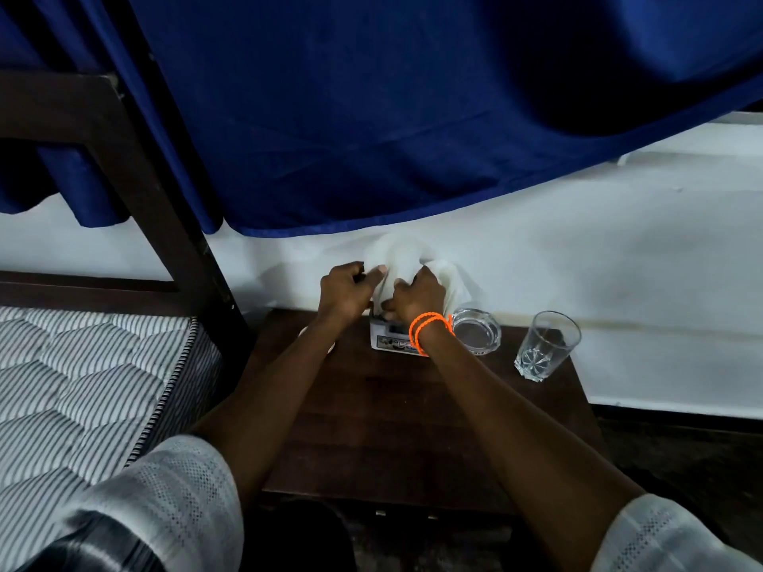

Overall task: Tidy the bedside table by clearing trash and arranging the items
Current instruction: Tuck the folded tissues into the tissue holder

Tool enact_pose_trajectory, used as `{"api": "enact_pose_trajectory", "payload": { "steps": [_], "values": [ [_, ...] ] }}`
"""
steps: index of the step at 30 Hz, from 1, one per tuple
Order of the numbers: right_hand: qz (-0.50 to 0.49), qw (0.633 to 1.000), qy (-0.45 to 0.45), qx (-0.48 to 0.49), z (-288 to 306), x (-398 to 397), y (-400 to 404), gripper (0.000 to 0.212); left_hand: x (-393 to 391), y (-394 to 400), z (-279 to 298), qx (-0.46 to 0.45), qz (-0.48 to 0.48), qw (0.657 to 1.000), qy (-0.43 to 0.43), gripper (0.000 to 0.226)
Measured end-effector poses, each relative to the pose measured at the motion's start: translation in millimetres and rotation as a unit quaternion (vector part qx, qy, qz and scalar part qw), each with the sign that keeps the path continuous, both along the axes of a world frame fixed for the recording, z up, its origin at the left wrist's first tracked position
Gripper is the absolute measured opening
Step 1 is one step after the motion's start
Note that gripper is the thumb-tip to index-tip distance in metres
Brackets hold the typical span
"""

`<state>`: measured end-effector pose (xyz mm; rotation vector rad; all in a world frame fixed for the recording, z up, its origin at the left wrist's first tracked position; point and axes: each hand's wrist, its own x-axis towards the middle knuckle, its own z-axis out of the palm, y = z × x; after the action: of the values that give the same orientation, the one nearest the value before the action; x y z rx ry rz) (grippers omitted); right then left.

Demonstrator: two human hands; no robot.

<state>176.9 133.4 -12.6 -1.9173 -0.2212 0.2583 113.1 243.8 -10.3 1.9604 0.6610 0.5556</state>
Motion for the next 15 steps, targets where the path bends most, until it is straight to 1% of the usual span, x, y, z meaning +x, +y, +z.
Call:
{"api": "enact_pose_trajectory", "payload": {
  "steps": [1, 3, 4, 7, 8, 9, 10, 11, 12, 13, 14, 15],
  "values": [
    [-0.004, 1.000, 0.016, 0.005, -6.0, 4.2, 0.6, 0.026, -1.5, -2.6, -2.4, 0.007, -0.006, 1.000, 0.020, 0.052],
    [0.001, 0.999, 0.043, 0.011, -38.1, 27.8, 7.3, 0.030, -4.7, -5.9, -6.0, 0.032, -0.006, 0.999, 0.040, 0.052],
    [0.001, 0.998, 0.055, 0.007, -38.6, 28.0, 6.8, 0.031, -5.1, -5.7, -8.5, 0.036, -0.002, 0.998, 0.046, 0.051],
    [0.022, 0.991, 0.126, 0.045, -19.6, 17.1, -0.3, 0.024, -5.0, -5.3, -7.5, 0.033, 0.008, 0.998, 0.047, 0.051],
    [0.028, 0.985, 0.156, 0.075, -13.1, 12.8, -1.5, 0.025, -4.2, -5.9, -6.7, 0.037, 0.007, 0.998, 0.047, 0.052],
    [0.031, 0.979, 0.177, 0.096, 9.7, -2.9, -7.0, 0.029, -3.1, -6.1, -6.3, 0.045, 0.004, 0.998, 0.045, 0.052],
    [0.035, 0.979, 0.178, 0.088, 13.4, -5.4, -7.3, 0.033, -2.6, -6.1, -5.6, 0.053, 0.002, 0.997, 0.046, 0.052],
    [0.043, 0.985, 0.155, 0.065, 18.3, -9.5, -8.7, 0.032, -2.1, -6.1, -5.6, 0.060, 0.003, 0.997, 0.049, 0.052],
    [0.055, 0.991, 0.116, 0.021, 22.8, -13.6, -9.9, 0.028, -2.0, -6.1, -5.6, 0.064, 0.005, 0.997, 0.053, 0.052],
    [0.066, 0.995, 0.070, -0.029, 24.6, -15.0, -11.4, 0.019, -1.9, -5.7, -5.0, 0.065, 0.008, 0.996, 0.055, 0.049],
    [0.076, 0.994, 0.020, -0.078, 26.6, -16.7, -12.9, 0.011, -2.3, -5.6, -4.2, 0.066, 0.008, 0.996, 0.055, 0.044],
    [0.083, 0.989, -0.016, -0.120, 27.2, -16.7, -14.3, 0.010, -3.1, -5.7, -3.2, 0.070, 0.009, 0.996, 0.054, 0.040]
  ]
}}
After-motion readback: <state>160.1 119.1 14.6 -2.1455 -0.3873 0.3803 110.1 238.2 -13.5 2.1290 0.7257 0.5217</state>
